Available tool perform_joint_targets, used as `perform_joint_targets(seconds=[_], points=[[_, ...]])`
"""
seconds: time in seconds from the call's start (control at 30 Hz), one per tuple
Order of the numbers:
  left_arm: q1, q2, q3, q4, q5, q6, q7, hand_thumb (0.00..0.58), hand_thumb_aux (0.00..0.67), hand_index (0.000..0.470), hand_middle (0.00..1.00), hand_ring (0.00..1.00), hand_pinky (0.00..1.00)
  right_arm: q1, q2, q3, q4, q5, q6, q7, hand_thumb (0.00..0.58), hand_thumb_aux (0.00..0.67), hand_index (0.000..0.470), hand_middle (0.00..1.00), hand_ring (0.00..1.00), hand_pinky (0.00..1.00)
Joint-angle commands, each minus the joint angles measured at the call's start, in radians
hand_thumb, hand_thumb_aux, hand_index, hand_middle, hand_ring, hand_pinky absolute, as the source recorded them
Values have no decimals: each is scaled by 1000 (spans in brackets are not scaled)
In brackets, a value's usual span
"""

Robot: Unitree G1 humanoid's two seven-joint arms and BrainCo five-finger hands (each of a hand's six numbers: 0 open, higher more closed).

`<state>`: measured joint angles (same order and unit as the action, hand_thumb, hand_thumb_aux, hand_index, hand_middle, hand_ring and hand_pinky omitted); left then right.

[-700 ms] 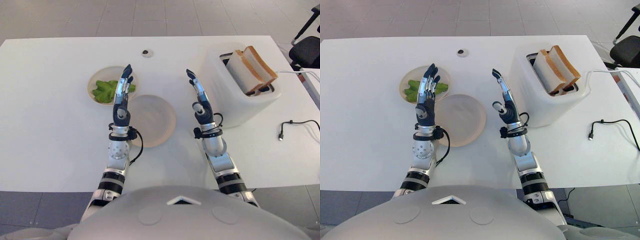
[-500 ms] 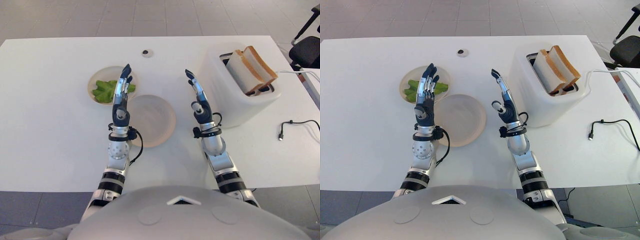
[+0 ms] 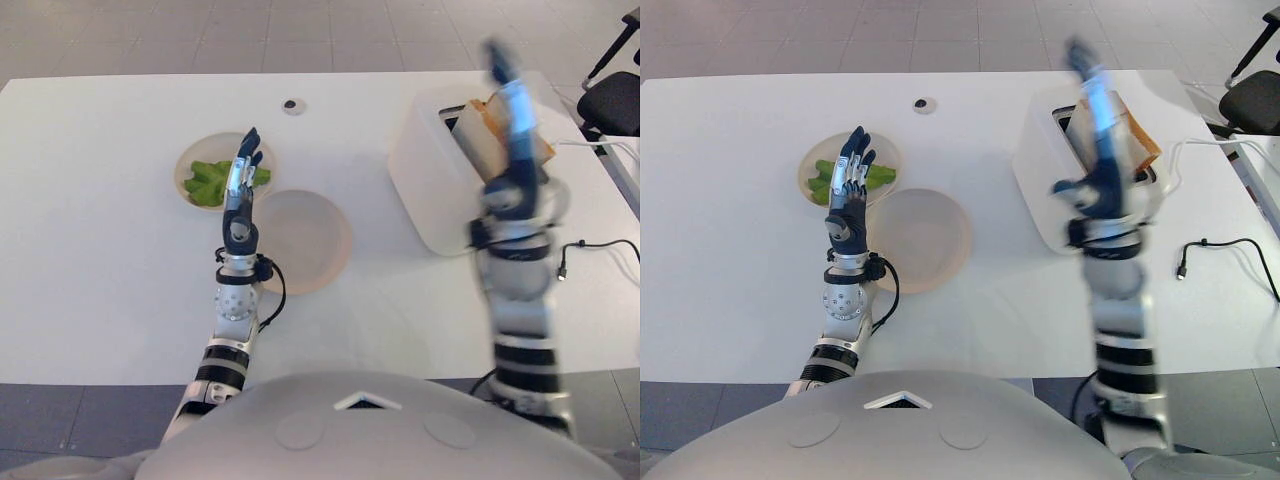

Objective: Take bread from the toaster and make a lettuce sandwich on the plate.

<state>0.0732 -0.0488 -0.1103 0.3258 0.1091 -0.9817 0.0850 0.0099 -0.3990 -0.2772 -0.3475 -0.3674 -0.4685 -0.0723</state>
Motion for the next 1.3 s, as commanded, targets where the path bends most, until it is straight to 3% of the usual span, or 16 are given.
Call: perform_joint_targets(seconds=[0.03,0.3,0.5,0.53,0.57,0.6,0.63,0.67,0.9,1.03,1.13,1.23,1.3], points=[[42,-12,1,81,32,7,11,0,0,0,0,0,0,12,-216,-197,179,-215,163,-27,0,0,0,0,0,0],[36,-3,5,88,35,7,23,0,0,0,0,0,0,75,-252,-68,415,-342,227,-106,0,0,0,0,0,0],[29,-1,7,90,38,9,27,0,0,0,0,0,0,67,-287,-4,406,-379,242,-126,0,0,0,0,0,0],[29,-2,6,89,38,10,28,0,0,0,0,0,0,69,-289,2,398,-380,245,-123,0,0,0,59,59,59],[28,-2,6,89,38,10,28,0,0,0,0,0,0,72,-290,6,390,-379,248,-123,160,100,70,251,251,251],[27,-2,5,88,38,12,29,0,0,0,0,0,0,73,-292,6,379,-376,247,-124,501,423,297,922,922,922],[27,-2,4,87,38,12,28,0,0,0,0,0,0,75,-290,4,367,-368,245,-131,579,638,448,1000,1000,1000],[26,-2,3,85,38,14,28,0,0,0,0,0,0,75,-289,0,348,-358,244,-134,580,670,470,1000,1000,1000],[28,-1,2,79,37,17,28,0,0,0,0,0,0,51,-231,-76,181,-329,194,-312,580,670,470,1000,1000,1000],[28,1,11,74,34,13,33,0,0,0,0,0,0,26,-147,-115,19,-294,84,-468,580,670,470,1000,1000,1000],[27,7,39,48,59,-4,60,0,0,0,0,0,0,18,-102,121,-69,67,-14,-253,580,670,470,1000,1000,1000],[34,26,146,-67,201,-1,164,0,0,0,0,0,0,28,-36,376,-80,434,72,14,580,670,470,1000,1000,1000],[30,40,209,-129,278,30,228,0,0,0,0,0,0,17,-9,450,-10,497,135,120,580,670,470,1000,1000,1000]])
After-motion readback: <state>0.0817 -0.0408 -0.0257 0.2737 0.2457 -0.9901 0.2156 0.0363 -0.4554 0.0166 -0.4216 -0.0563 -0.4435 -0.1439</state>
